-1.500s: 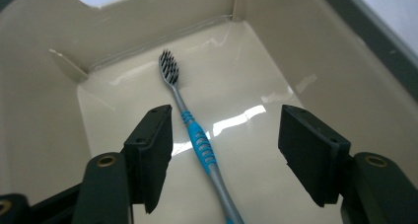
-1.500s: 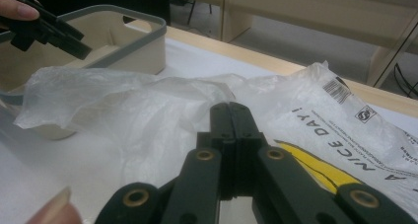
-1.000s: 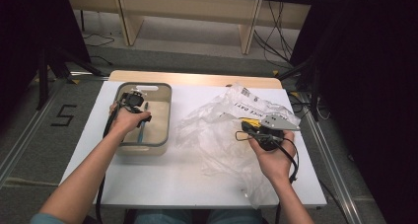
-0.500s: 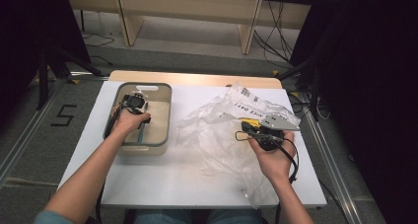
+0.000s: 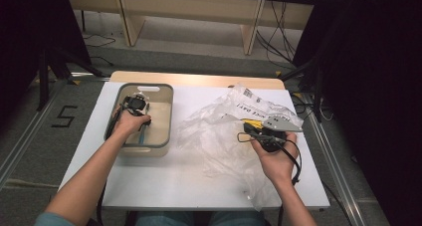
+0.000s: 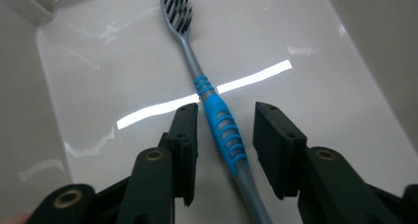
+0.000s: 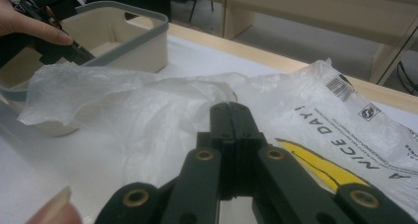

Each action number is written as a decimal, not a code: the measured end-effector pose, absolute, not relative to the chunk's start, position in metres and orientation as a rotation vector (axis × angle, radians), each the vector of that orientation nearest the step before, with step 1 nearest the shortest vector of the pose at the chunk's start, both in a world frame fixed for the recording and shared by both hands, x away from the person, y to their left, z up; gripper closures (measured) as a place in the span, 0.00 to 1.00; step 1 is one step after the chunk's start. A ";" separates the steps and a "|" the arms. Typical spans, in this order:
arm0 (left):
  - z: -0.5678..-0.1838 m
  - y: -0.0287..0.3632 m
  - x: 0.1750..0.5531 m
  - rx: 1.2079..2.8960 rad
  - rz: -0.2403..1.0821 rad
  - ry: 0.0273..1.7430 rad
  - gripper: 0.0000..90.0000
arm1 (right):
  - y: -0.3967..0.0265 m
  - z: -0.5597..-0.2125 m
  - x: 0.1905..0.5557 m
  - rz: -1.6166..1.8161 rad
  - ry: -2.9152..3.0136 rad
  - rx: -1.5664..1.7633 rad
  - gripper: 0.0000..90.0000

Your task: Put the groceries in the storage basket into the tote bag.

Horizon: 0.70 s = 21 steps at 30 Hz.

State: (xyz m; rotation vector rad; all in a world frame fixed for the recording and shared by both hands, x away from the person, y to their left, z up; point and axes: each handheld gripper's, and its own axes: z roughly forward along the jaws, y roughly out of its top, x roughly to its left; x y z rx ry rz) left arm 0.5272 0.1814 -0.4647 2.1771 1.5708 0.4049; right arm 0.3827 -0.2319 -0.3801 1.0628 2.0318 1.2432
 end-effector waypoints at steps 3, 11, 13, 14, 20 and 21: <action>-0.465 0.182 0.527 2.174 0.398 1.575 0.71 | -0.232 -0.380 0.383 1.243 2.032 1.063 1.00; -0.464 0.185 0.528 2.179 0.381 1.578 0.75 | -0.232 -0.380 0.383 1.244 2.033 1.063 1.00; -0.464 0.185 0.528 2.183 0.377 1.576 0.75 | -0.232 -0.380 0.383 1.244 2.033 1.067 1.00; -0.464 0.185 0.528 2.185 0.376 1.575 0.76 | -0.232 -0.380 0.383 1.244 2.033 1.066 1.00; -0.463 0.184 0.528 2.200 0.371 1.569 0.79 | -0.232 -0.381 0.383 1.246 2.033 1.068 1.00; -0.463 0.184 0.528 2.202 0.369 1.569 0.79 | -0.232 -0.381 0.383 1.245 2.033 1.067 1.00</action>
